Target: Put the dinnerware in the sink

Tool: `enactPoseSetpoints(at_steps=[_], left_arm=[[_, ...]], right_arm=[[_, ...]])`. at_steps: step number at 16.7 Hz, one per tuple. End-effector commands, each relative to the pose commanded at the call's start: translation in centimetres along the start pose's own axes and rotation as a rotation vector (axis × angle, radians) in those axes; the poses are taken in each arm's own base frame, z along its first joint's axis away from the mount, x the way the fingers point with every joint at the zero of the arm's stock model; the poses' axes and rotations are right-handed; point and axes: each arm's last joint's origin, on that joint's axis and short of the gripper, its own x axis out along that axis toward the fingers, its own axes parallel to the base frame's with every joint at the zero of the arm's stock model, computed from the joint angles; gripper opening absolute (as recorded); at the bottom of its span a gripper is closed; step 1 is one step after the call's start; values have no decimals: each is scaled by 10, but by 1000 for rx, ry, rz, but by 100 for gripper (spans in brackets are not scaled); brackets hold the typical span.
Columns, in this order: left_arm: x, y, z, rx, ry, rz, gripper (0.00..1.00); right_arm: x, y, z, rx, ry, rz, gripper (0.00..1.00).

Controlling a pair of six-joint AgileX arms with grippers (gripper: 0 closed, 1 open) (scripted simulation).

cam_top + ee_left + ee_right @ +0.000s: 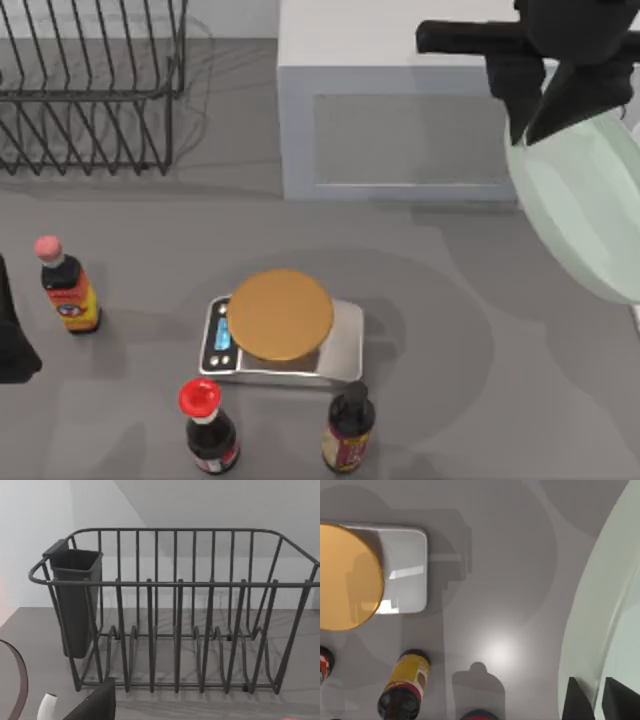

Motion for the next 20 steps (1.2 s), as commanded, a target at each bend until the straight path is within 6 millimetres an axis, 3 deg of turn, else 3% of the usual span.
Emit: enactPoseSetpoints(at_steps=[7, 9, 12, 15, 18, 20], left_arm=[[0, 0, 0, 0, 0, 0, 100], [0, 0, 0, 0, 0, 0, 100], [0, 0, 0, 0, 0, 0, 100], [0, 0, 0, 0, 0, 0, 100], [0, 0, 0, 0, 0, 0, 100], [0, 0, 0, 0, 0, 0, 100]], right_arm=[[-6, -4, -1, -5, -12, -14, 0], [-11, -14, 1, 12, -15, -21, 0], [-15, -42, 20, 56, -23, -42, 0], [-8, -81, 55, 96, -37, -62, 0], [14, -129, 95, 119, -49, -81, 0], [39, -162, 122, 117, -38, -91, 0]])
